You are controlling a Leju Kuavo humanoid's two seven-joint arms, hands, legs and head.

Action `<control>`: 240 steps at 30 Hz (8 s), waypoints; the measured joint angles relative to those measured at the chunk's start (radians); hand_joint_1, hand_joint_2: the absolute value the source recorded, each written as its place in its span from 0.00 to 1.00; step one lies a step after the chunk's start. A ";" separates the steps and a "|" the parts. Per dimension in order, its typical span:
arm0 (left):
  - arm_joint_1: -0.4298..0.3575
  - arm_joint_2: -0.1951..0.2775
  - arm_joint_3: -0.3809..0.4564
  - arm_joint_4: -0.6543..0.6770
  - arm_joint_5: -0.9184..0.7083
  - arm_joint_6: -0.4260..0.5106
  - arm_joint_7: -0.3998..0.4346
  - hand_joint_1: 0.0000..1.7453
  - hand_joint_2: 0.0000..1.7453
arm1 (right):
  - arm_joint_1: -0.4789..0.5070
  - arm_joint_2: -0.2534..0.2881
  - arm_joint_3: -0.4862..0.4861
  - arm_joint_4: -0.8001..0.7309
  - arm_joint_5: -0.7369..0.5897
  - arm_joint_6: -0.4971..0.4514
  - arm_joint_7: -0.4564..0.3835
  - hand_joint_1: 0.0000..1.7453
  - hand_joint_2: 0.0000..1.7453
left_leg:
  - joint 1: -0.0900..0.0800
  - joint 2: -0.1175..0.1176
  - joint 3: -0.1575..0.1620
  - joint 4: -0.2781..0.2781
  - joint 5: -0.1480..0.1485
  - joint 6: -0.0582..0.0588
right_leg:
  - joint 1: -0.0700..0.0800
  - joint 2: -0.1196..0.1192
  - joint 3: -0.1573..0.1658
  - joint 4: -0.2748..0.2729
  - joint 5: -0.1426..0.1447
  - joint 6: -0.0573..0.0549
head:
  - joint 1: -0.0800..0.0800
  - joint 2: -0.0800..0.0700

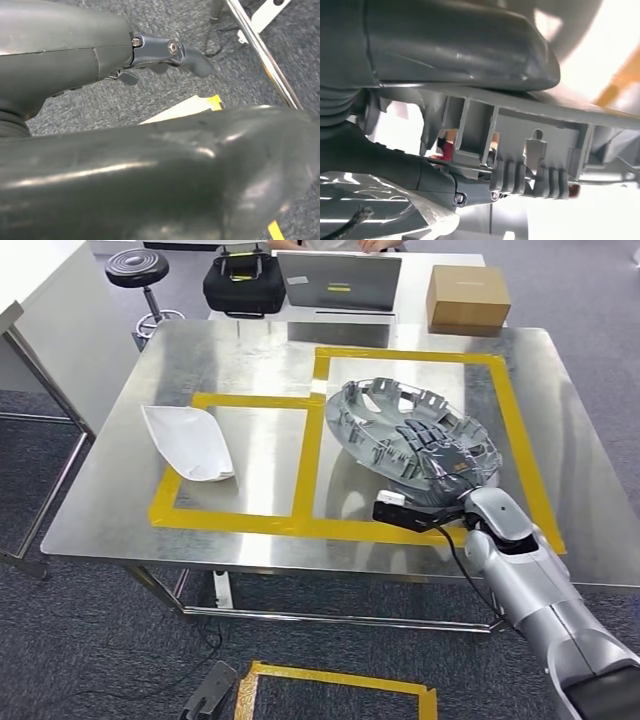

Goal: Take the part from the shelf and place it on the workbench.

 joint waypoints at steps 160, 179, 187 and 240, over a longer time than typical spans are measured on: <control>0.125 -0.022 0.402 0.019 0.003 0.025 -0.085 0.00 0.00 | 0.684 0.305 -0.988 0.613 -0.329 0.096 0.138 0.00 0.00 | -0.008 0.008 0.075 -0.041 -0.022 0.032 | 0.006 -0.008 -0.021 0.097 -0.078 0.011 | 0.003 0.000; 0.133 -0.040 0.393 0.019 0.012 0.063 -0.072 0.00 0.00 | 0.683 0.286 -0.918 0.621 -0.248 0.084 0.147 0.00 0.00 | 0.006 0.013 -0.052 0.236 -0.112 -0.014 | 0.003 0.033 0.088 -0.017 -0.050 -0.025 | 0.006 0.000; 0.136 -0.049 0.394 0.022 0.012 0.082 -0.072 0.00 0.00 | 0.684 0.285 -0.892 0.625 -0.214 0.101 0.148 0.00 0.00 | 0.003 -0.046 0.083 -0.025 -0.024 0.021 | -0.005 0.090 0.046 -0.003 -0.035 0.012 | 0.005 0.000; 0.129 -0.055 0.388 0.025 -0.014 0.073 -0.053 0.00 0.00 | 0.682 0.268 -0.813 0.631 -0.148 0.135 0.168 0.00 0.00 | 0.011 0.012 -0.022 0.242 -0.159 -0.020 | 0.002 0.040 0.040 -0.010 -0.013 -0.030 | 0.008 0.000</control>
